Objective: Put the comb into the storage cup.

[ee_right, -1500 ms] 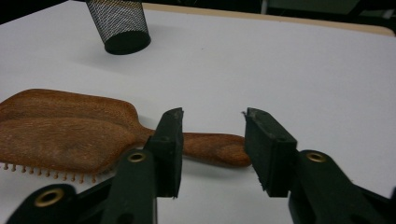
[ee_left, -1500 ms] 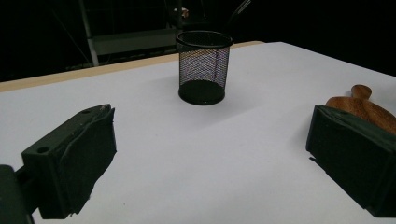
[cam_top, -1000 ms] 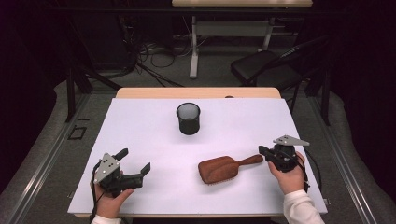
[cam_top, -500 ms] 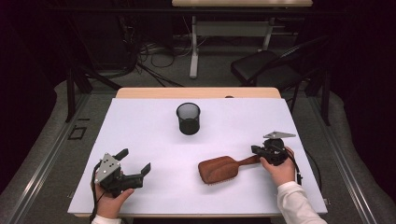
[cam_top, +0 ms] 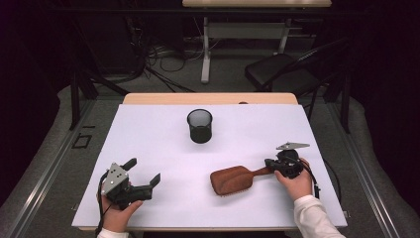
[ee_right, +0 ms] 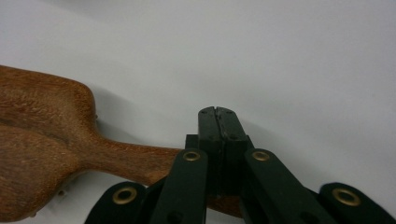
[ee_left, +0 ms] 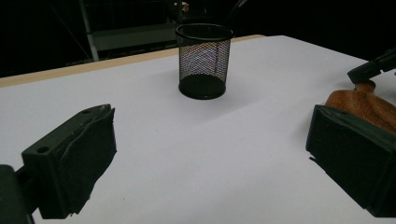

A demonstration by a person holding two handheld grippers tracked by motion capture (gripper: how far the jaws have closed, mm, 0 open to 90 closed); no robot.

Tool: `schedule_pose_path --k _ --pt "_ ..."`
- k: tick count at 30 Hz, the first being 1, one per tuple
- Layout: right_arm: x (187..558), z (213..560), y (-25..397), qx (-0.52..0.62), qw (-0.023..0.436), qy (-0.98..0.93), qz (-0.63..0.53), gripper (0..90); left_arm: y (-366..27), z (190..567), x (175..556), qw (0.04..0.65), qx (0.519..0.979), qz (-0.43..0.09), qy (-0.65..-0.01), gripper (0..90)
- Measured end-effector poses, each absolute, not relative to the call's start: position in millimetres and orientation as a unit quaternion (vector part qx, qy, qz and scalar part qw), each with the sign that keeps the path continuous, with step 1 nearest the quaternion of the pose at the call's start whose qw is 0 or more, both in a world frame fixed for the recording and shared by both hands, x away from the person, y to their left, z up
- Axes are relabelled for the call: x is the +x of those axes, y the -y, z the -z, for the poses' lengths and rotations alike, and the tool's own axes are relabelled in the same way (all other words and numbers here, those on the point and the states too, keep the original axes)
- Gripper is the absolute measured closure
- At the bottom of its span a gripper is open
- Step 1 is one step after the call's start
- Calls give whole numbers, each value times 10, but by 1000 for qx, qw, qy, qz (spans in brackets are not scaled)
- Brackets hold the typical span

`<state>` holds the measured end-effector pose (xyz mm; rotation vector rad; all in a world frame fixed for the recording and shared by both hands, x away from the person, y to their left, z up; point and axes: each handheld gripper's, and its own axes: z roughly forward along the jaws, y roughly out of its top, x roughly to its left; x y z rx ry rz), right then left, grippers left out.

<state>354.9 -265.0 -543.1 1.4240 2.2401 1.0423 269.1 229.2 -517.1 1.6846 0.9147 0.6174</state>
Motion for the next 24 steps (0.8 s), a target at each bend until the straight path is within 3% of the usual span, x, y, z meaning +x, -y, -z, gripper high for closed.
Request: schedule_pose_path --k 24 --pt "3120 5530 2657 497 112 -776 -372 900 -2234 5168 2739 538 711 -253 -376 17"
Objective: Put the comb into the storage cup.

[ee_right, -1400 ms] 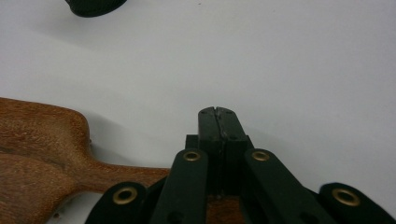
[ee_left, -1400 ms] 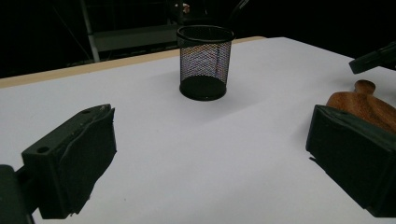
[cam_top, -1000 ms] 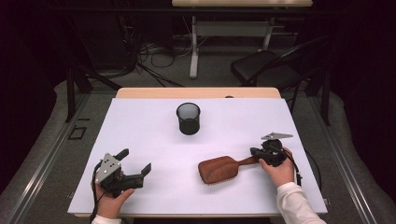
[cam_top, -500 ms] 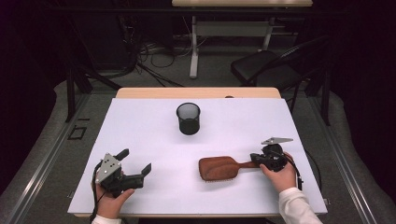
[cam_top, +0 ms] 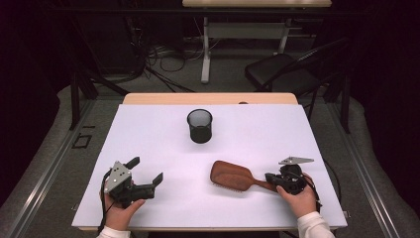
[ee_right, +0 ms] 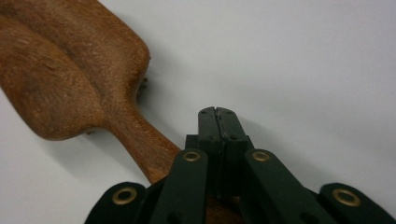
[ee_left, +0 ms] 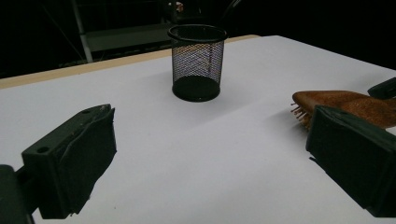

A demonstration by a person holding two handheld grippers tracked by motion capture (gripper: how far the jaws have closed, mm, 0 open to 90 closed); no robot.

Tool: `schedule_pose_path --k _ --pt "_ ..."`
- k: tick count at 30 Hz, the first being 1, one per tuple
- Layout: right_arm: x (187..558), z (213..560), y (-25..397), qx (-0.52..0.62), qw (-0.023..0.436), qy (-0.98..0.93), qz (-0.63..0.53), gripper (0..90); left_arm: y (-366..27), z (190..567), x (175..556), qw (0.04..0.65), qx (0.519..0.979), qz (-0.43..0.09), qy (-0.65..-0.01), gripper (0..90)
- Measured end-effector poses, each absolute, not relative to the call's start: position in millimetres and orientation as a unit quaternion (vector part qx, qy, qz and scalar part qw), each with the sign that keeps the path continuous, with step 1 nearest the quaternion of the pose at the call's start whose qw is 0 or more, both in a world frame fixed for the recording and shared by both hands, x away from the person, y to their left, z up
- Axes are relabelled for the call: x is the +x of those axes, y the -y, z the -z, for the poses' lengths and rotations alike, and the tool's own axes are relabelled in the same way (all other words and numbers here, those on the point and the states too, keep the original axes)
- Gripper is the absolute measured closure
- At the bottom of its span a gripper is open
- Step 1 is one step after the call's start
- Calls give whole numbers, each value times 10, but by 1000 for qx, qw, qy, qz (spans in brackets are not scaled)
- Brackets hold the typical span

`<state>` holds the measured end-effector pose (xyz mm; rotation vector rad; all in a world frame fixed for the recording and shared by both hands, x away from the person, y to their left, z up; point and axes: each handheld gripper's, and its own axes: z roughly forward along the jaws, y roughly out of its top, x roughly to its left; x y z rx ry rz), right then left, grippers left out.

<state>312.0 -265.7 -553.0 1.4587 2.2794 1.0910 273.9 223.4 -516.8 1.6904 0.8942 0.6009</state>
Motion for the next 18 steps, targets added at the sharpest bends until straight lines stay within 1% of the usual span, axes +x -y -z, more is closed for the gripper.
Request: schedule_pose_path --k 13,18 --pt "2900 5527 2546 484 100 -779 -387 893 -2226 5175 2759 535 717 -251 -371 17" --pt "2861 5521 2511 479 103 -781 -387 885 -2226 5173 2757 537 714 -251 -372 17"
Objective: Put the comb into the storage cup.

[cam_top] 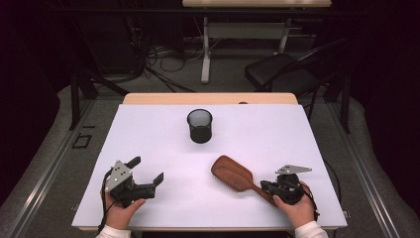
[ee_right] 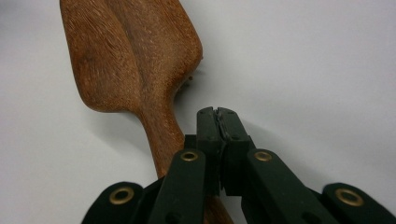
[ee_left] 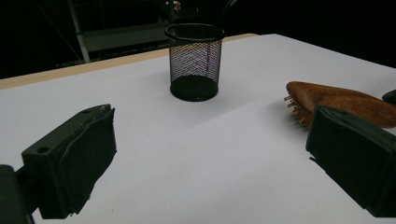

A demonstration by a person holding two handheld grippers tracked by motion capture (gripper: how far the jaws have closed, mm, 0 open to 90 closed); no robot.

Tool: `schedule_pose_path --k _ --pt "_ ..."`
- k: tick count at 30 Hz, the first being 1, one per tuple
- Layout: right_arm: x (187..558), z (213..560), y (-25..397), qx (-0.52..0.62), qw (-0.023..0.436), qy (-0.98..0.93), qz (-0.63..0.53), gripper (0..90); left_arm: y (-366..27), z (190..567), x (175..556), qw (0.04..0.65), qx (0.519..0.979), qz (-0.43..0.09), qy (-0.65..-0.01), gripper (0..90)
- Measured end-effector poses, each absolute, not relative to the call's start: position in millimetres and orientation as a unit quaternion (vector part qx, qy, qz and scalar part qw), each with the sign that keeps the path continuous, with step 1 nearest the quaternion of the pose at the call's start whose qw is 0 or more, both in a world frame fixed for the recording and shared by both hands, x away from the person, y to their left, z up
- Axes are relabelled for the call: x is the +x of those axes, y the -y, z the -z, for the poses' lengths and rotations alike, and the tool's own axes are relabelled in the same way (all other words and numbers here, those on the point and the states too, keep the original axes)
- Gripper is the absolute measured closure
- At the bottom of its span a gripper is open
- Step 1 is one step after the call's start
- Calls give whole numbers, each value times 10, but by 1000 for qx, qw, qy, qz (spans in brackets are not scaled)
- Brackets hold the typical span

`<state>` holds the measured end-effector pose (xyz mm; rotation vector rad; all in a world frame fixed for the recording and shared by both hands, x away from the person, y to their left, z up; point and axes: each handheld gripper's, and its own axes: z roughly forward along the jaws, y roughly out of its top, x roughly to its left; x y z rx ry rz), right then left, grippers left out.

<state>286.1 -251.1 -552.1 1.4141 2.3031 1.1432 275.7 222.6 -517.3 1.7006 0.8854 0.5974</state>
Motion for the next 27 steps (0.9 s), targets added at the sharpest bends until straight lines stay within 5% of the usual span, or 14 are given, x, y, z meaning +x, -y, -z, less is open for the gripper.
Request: schedule_pose_path --k 12,27 --pt "2870 5521 2528 478 119 -776 -394 838 -2222 5174 2756 536 716 -251 -371 17" --pt "2845 5432 2565 459 157 -760 -432 540 -2210 5180 2750 535 718 -250 -370 17"
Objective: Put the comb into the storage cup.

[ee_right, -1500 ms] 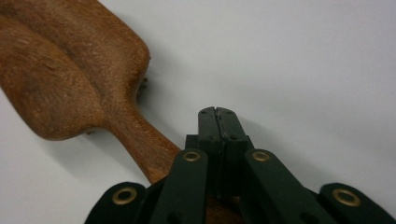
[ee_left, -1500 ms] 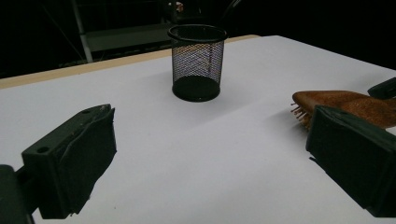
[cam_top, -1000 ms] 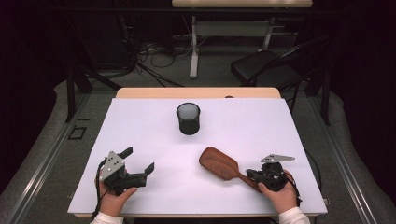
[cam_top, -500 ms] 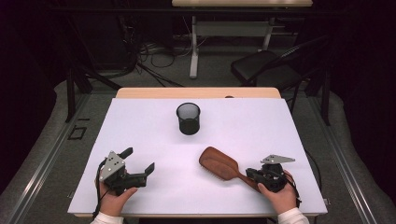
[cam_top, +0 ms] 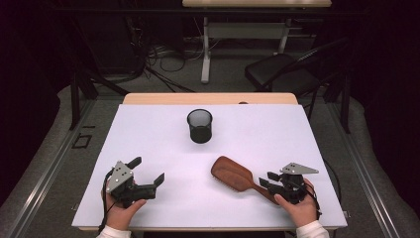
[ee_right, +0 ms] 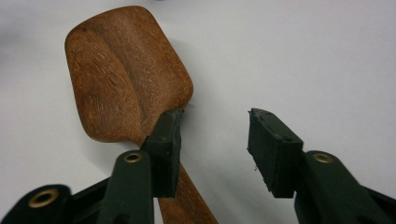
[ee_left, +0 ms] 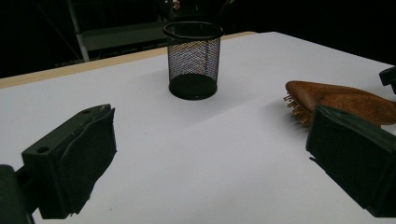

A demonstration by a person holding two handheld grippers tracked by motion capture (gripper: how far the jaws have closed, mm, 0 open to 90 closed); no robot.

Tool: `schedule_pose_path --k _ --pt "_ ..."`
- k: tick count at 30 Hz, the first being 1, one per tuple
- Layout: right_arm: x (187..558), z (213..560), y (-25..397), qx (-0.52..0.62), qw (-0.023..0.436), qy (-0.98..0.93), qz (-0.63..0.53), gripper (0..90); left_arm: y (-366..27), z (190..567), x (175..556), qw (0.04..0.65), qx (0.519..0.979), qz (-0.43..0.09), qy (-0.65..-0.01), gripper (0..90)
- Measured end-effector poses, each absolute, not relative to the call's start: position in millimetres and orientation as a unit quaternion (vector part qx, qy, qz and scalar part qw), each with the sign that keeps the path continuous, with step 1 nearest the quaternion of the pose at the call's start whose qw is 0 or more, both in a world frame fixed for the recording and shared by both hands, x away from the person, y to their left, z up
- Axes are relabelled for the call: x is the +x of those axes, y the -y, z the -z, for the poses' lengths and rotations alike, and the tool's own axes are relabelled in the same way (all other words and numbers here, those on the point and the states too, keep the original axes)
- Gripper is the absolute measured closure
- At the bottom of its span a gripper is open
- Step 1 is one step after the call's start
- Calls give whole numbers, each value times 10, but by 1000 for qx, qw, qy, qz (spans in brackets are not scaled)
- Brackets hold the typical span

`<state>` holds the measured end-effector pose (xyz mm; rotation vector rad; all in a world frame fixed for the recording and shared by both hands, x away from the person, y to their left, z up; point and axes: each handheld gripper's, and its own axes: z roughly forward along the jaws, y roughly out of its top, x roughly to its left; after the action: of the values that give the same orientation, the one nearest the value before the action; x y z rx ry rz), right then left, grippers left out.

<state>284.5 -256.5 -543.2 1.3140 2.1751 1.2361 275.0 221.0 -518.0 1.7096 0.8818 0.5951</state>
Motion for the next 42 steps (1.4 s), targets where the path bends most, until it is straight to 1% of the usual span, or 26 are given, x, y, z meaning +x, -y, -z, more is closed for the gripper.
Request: schedule_pose_path --k 9,10,13,14,15,21,22,26,28,29,30,33,38,42 --pt "2848 5410 2588 455 171 -750 -449 432 -2199 5182 2753 534 719 -249 -369 17" --pt "2850 5411 2586 453 180 -749 -449 412 -2200 5179 2751 534 719 -249 -369 17" --pt "2851 5410 2590 448 186 -750 -450 392 -2197 5177 2745 535 718 -250 -369 17" --pt "2846 5404 2589 439 205 -748 -453 368 -2195 5178 2744 534 719 -250 -368 17" --pt "2843 5399 2591 436 210 -749 -453 354 -2195 5178 2744 534 718 -250 -368 17" --pt "2835 5376 2583 425 230 -748 -455 316 -2196 5178 2746 534 718 -250 -369 17" --pt "2838 5378 2584 427 230 -748 -453 299 -2196 5178 2747 534 718 -250 -369 17" --pt "2841 5378 2585 440 214 -751 -445 284 -2193 5179 2745 533 719 -250 -369 17" --pt "2846 5368 2573 437 209 -755 -442 224 -2195 5180 2745 534 719 -250 -369 17" --pt "2846 5368 2573 437 209 -755 -442 224 -2196 5180 2746 534 719 -249 -369 17" --pt "2845 5353 2553 431 196 -765 -437 170 -2196 5182 2748 533 719 -249 -369 17" --pt "2846 5351 2530 427 192 -772 -431 155 -2194 5183 2749 533 719 -249 -370 17" --pt "2852 5337 2484 423 187 -779 -424 31 -2190 5184 2747 533 720 -249 -369 17" --pt "2856 5332 2466 419 174 -784 -423 0 -2190 5186 2747 533 719 -249 -369 17"
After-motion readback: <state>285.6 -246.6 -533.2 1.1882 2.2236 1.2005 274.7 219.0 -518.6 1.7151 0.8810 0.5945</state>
